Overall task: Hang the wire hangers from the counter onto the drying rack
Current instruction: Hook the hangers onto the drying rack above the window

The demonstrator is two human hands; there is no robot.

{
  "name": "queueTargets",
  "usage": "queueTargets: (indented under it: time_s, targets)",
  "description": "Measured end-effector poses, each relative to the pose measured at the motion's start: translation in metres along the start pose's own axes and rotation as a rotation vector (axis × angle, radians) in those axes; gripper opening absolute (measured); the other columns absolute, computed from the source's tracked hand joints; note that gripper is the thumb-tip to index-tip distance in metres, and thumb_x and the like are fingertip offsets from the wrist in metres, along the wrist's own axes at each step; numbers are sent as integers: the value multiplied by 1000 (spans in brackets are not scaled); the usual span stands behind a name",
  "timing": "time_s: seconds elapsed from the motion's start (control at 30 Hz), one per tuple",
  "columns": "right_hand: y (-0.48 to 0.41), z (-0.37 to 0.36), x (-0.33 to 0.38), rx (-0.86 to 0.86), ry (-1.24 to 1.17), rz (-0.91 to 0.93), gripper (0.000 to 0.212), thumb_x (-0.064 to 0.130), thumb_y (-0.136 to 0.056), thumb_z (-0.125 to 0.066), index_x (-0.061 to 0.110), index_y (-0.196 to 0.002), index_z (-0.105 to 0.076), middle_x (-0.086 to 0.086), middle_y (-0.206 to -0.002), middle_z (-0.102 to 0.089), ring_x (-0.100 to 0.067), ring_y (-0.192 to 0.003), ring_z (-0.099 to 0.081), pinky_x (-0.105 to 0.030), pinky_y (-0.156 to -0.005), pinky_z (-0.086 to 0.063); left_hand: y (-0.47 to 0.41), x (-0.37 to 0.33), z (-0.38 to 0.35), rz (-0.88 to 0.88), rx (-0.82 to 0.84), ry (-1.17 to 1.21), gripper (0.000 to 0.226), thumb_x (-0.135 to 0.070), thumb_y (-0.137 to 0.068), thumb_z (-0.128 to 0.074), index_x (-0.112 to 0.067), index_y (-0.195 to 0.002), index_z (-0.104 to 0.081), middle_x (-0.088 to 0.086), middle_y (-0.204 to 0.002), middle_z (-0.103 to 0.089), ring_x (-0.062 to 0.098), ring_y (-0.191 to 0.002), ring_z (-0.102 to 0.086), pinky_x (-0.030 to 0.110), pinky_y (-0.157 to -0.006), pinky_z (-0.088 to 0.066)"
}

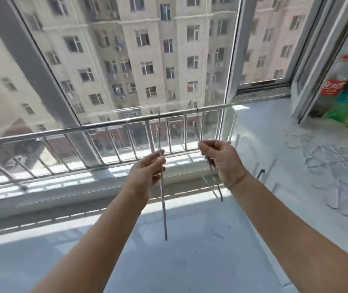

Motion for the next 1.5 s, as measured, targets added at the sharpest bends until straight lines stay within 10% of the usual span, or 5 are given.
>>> queueTargets:
  time_s: [0.8,1.0,1.5]
  targets:
    - [70,-684,-68,917,-162,-157,25,25,-60,-74,11,-80,-68,6,-55,-57,-6,-51,-43,-13,-49,-35,171,-209,584,-375,-842,216,18,-2,-83,-63,-16,-81,-74,1,-70,-63,8,-58,-54,17,-59,-42]
    - [92,-823,-60,1062,-190,-160,41,34,-55,-78,8,-85,-67,5,-57,-59,-6,-51,-46,-16,-53,-38,203,-263,692,-431,-985,223,20,-3,-84,-61,-5,-103,-68,2,-76,-63,10,-67,-49,20,-66,-40]
    - [152,-1121,-26,1054,-274,-41,29,20,-76,-68,3,-100,-68,-6,-74,-61,-15,-70,-50,-28,-72,-41,256,-429,938,-541,-952,100,13,-4,-83,-62,-3,-94,-70,2,-72,-64,11,-64,-51,17,-51,-46]
Point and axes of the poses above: each hand's wrist, its own y-axis away from the middle knuckle, its own z-axis out of the back of the hand, x = y × z, the point moved 9 cm from there along -y, towards the middle knuckle
